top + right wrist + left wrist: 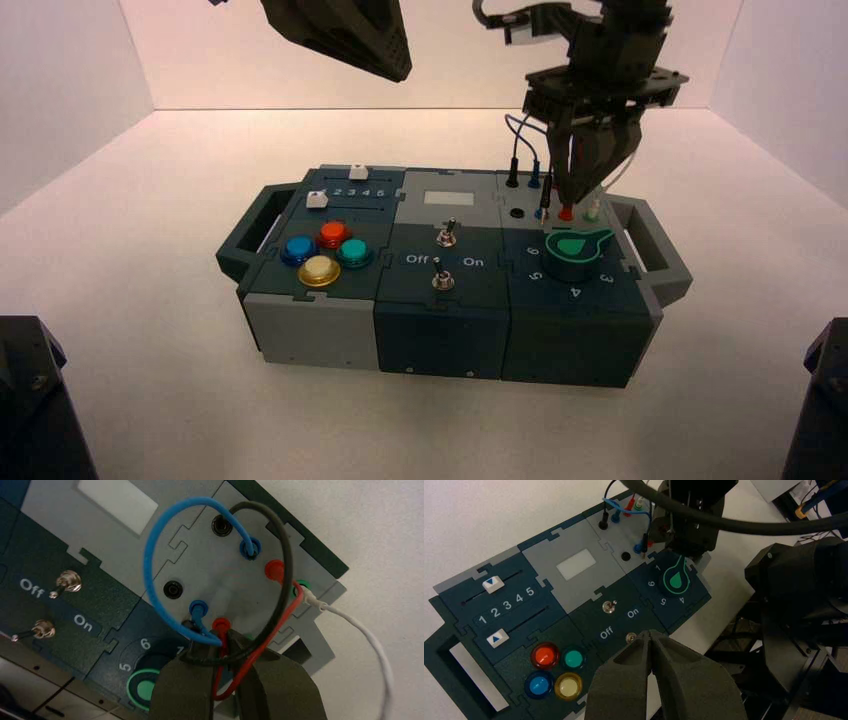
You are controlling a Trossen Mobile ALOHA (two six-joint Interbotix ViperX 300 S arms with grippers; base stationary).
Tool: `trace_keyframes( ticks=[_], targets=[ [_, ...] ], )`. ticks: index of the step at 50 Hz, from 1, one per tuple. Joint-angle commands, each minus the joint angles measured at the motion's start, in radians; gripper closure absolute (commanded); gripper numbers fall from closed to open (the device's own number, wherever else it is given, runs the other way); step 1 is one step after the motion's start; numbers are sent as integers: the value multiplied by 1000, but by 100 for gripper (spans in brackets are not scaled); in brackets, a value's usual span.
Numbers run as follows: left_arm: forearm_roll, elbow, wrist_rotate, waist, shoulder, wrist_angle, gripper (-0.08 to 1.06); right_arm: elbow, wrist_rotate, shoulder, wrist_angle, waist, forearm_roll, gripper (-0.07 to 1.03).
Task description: Pull the red wire.
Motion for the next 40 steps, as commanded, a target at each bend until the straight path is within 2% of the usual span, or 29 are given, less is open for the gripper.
trace_keyframes(
  ticks=[1, 9, 24, 35, 40],
  targets=[
    [3, -21, 3, -3, -5, -3, 101, -55, 8, -51, 26, -8, -11, 99],
    [5, -23, 3, -3, -5, -3, 101, -86, 18, -71, 89, -8, -29, 99],
    [15, -28, 6, -2, -3, -2, 101, -89, 26, -81, 189, -8, -29, 99],
    [28, -32, 23, 3, -2, 8, 101, -74, 26, -66, 192, -12, -29, 99],
    [28, -35, 31, 12, -2, 14, 101, -71, 26, -49, 190, -11, -29, 92]
  ],
)
